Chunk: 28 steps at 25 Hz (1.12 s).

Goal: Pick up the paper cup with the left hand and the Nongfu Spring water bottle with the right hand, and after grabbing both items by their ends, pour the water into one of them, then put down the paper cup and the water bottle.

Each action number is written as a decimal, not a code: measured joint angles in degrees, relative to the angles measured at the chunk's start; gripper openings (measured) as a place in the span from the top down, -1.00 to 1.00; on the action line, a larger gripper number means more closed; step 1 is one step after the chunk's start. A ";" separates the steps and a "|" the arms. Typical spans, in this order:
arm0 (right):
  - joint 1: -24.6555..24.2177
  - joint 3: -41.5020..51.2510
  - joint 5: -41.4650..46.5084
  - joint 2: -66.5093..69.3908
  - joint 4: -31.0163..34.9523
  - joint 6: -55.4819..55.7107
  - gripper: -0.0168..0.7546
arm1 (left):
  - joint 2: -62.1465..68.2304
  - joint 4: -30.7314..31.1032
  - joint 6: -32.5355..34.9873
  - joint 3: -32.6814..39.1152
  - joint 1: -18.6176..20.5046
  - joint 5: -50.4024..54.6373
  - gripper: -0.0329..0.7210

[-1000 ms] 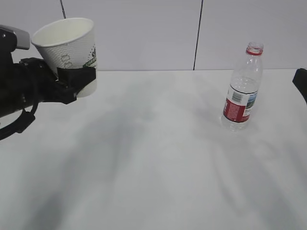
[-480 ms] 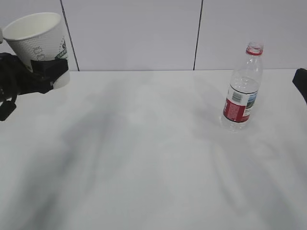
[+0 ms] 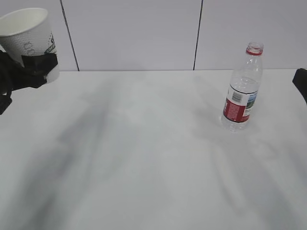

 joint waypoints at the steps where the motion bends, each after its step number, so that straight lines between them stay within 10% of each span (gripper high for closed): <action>1: 0.00 0.00 0.00 0.00 0.00 0.00 -0.56 | 0.11 -0.73 0.58 0.00 0.00 0.00 -0.31; 28: 0.00 0.00 0.00 0.00 0.00 0.00 -0.56 | 14.35 -13.57 5.20 0.00 0.00 -11.25 -0.31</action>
